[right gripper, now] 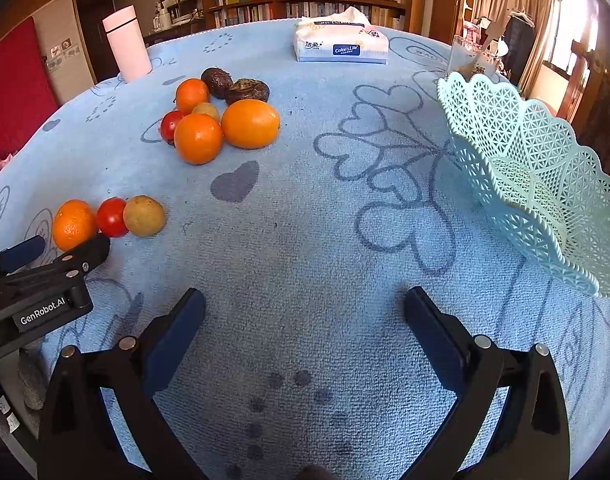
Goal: Organize fruits
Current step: 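Move both tools toward the fruit pile on the tablecloth, then close the right tool on the kiwi while the left tool approaches an orange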
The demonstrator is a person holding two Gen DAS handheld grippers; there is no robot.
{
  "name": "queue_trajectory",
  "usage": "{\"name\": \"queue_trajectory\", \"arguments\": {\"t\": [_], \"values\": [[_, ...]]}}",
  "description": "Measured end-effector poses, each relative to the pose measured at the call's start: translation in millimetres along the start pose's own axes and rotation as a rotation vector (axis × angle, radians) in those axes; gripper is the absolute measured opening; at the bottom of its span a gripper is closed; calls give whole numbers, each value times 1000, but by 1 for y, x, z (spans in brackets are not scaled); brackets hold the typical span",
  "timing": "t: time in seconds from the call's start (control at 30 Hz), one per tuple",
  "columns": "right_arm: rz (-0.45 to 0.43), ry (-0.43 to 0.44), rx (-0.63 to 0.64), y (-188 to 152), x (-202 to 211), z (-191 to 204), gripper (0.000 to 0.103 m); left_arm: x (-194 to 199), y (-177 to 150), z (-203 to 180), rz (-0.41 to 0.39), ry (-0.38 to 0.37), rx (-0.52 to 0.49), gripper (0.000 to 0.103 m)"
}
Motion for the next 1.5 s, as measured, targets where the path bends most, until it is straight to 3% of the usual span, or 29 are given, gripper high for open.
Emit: {"name": "queue_trajectory", "arguments": {"t": [0.17, 0.37, 0.7, 1.03, 1.13, 1.23, 1.5], "values": [[1, -1, 8, 0, 0, 0, 101, 1, 0, 3, 0, -15, 9, 98], [-9, -7, 10, -1, 1, 1, 101, 8, 2, 7, -5, -87, 64, 98], [-43, 102, -29, 8, 15, 5, 101, 30, 3, 23, -43, -19, 31, 98], [-124, 196, 111, 18, 39, 55, 101, 57, 0, 64, -137, -5, 96, 98], [-129, 206, 167, 22, 36, 73, 90, 60, -6, 69, -133, -12, 97, 98], [-105, 208, 199, 27, 24, 83, 73, 59, -10, 69, -119, -24, 95, 98], [-11, 276, 171, 37, -8, 84, 44, 59, -8, 65, -119, -49, 74, 98]]}}
Point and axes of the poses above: each gripper's, at about its wrist camera, not at the fingertips, and x roughly against the way its jaws point, z to its left, y to its top, the point moved 5 cm from there along -x, roughly the way its jaws point
